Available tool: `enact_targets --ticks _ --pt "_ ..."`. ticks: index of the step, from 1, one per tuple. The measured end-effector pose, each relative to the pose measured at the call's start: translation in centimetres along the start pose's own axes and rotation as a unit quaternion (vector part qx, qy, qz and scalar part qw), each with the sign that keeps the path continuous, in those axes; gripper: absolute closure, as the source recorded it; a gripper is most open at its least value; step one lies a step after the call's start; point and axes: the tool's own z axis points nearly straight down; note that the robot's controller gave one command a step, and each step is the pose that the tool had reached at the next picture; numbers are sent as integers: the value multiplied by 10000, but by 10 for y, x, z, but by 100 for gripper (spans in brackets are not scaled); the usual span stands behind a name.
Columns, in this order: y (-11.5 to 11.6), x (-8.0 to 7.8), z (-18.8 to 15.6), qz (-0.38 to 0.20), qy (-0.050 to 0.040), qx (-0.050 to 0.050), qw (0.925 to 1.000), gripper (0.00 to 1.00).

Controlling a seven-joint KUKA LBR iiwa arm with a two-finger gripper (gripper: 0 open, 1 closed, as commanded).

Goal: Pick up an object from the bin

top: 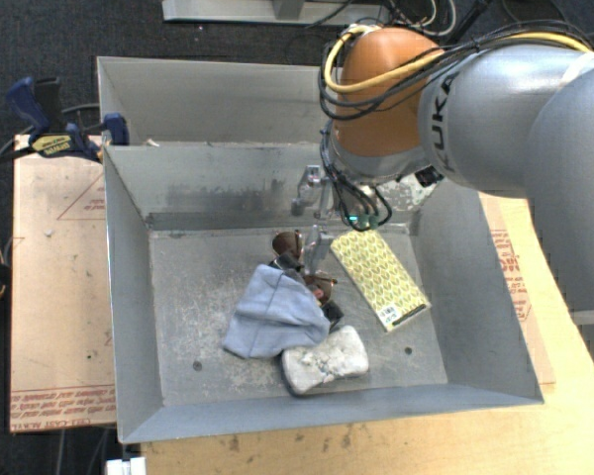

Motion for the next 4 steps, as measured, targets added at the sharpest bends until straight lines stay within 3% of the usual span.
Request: enact_targets --ticks 1,2,3,4 --pt "0 -2 -5 6 -37 -2 10000 0" --pt "17 64 38 -343 -51 1 9994 0" --pt "17 60 42 -610 -39 -2 9981 0" --pt "32 92 29 -770 -50 1 9970 0"
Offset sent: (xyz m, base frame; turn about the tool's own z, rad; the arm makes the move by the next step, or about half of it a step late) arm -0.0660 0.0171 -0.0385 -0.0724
